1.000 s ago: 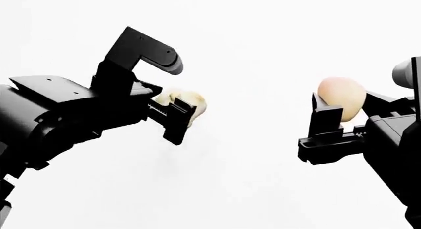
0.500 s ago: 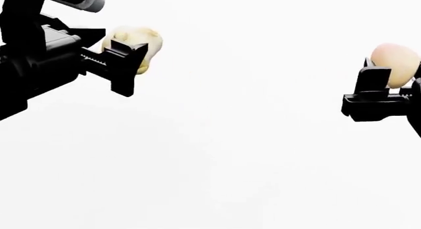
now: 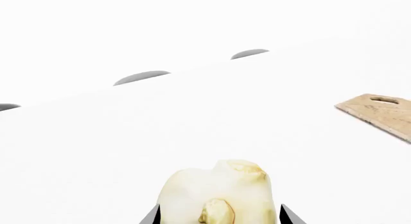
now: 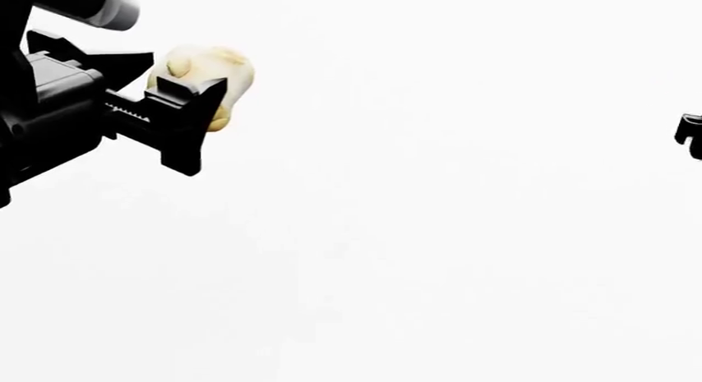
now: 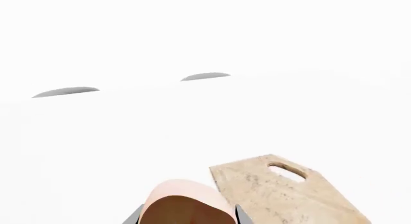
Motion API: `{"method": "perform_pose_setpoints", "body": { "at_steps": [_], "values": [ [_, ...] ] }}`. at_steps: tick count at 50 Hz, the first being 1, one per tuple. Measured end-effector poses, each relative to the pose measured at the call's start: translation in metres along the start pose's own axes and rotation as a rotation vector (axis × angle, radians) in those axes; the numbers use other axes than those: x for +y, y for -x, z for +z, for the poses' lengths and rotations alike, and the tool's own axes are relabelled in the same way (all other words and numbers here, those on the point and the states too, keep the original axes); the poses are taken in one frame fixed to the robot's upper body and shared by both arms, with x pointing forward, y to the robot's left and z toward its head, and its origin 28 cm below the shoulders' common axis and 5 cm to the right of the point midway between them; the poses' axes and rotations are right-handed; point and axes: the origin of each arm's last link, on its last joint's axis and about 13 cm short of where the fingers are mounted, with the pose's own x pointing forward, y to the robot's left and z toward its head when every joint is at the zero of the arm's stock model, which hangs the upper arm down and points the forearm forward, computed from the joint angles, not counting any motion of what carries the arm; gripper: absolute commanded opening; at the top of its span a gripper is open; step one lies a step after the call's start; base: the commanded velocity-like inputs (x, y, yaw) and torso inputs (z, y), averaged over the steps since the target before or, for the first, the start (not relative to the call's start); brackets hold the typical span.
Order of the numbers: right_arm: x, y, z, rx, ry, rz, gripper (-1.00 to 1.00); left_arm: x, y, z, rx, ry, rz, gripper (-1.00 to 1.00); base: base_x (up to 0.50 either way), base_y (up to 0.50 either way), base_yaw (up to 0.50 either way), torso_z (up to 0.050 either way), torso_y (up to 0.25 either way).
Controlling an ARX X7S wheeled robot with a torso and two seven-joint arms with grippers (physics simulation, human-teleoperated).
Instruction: Place the apricot and the ginger on separate cutting boards.
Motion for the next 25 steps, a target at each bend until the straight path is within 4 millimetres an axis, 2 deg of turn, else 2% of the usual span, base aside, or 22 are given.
{"method": "perform_pose_setpoints", "body": {
  "at_steps": [9,25],
  "values": [
    [-0.008,-0.012,0.001,0.015,0.032,-0.039,-1.00,-0.001,0.002,-0.001,0.000,0.000,0.002,-1.00,0.00,0.00,0.00,0.000,0.000],
    [-0.013,-0.016,-0.005,0.036,0.053,-0.045,-1.00,-0.001,0.005,-0.001,-0.002,0.001,0.004,-1.00,0.15,-0.23,0.00,0.000,0.001]
  ]
}}
